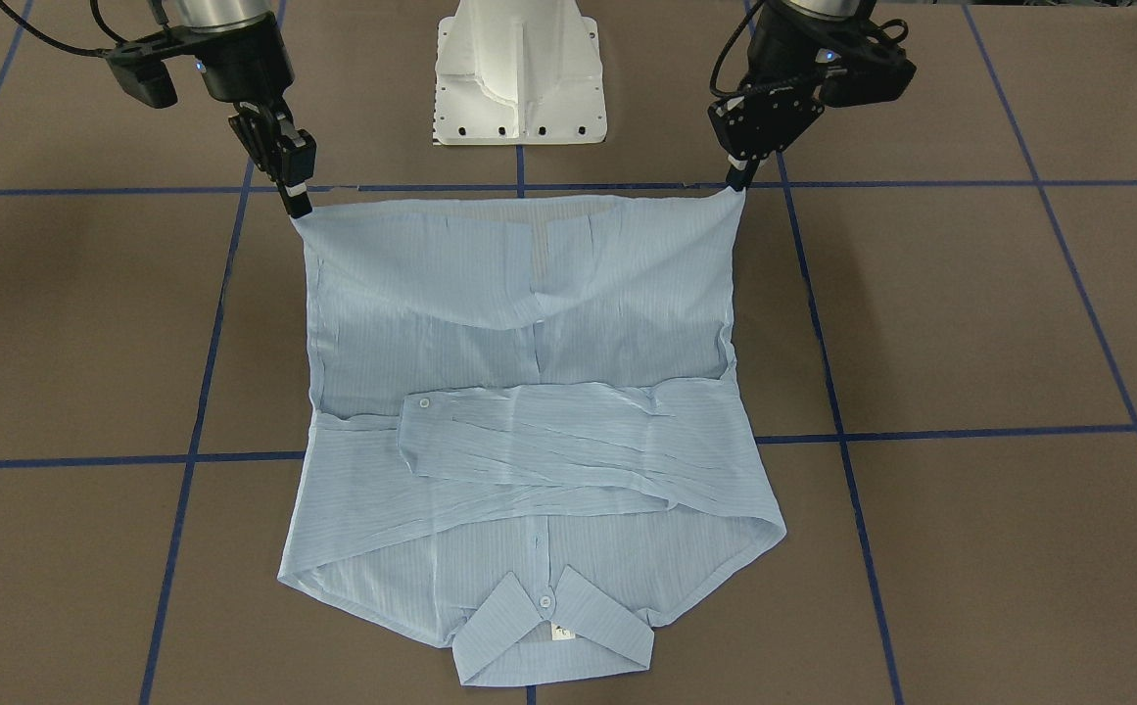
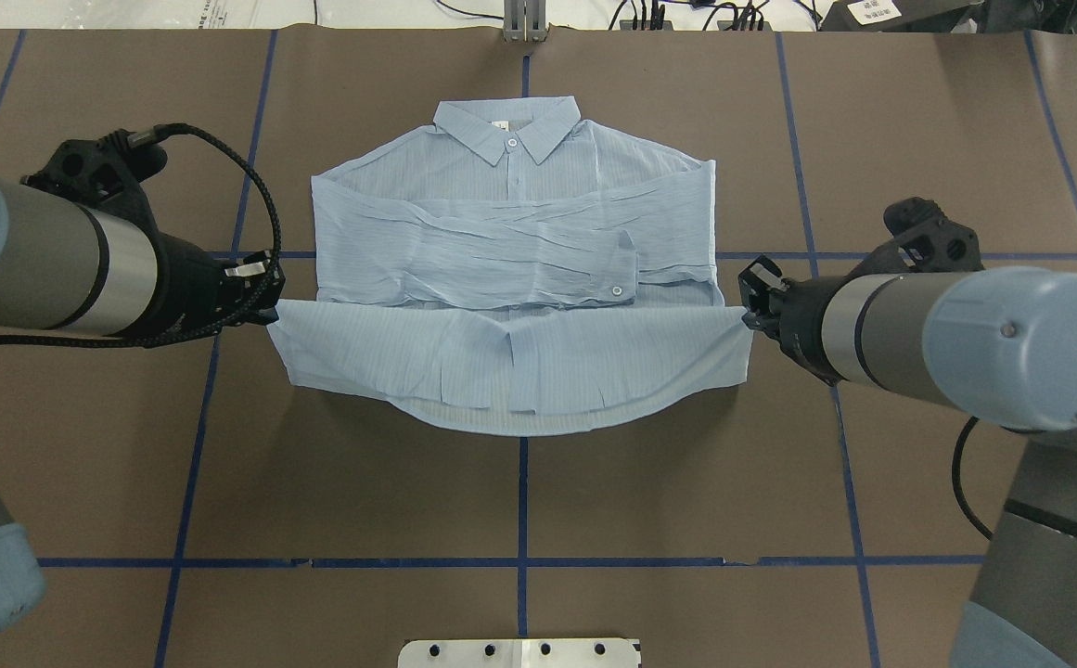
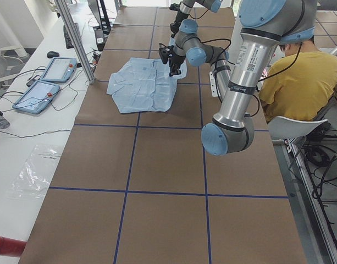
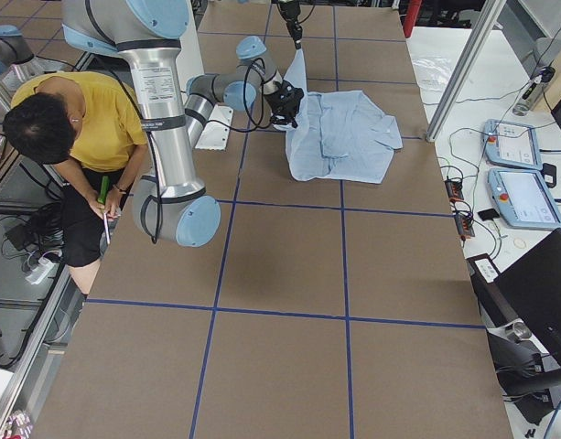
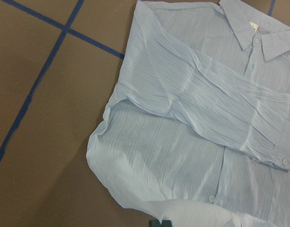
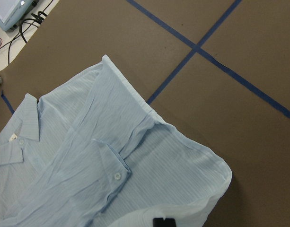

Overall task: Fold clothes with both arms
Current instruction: 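Lift both hem corners with both grippers and fold them toward the collar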

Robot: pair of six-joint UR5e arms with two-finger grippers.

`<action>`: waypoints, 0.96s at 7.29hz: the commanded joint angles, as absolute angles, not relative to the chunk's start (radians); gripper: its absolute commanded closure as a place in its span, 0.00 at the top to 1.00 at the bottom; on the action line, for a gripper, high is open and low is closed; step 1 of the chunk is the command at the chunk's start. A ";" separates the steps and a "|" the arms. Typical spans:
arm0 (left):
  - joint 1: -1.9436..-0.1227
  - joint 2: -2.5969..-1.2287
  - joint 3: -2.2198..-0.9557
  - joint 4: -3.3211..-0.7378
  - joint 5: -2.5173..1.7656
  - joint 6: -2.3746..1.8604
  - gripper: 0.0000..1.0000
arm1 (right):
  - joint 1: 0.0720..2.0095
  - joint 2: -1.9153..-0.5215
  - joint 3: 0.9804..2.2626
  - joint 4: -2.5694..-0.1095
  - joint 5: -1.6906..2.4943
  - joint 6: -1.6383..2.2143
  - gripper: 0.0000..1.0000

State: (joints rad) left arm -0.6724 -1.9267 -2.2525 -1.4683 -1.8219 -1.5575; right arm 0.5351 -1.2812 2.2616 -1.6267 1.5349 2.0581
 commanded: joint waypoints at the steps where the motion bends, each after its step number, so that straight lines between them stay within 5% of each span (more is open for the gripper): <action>1: -0.739 -1.985 -2.077 -1.523 -1.822 -1.468 0.00 | 0.621 -1.148 2.076 -1.651 1.534 2.037 0.00; 7: -0.836 -2.163 -1.449 -1.992 -1.813 -1.465 0.00 | 0.767 -0.892 1.490 -1.463 1.566 1.902 0.00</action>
State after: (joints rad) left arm -0.8151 -2.1291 -1.5583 -1.9135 -1.8160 -1.4663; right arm 0.7429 -0.9464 1.5857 -1.4874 1.5529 1.9217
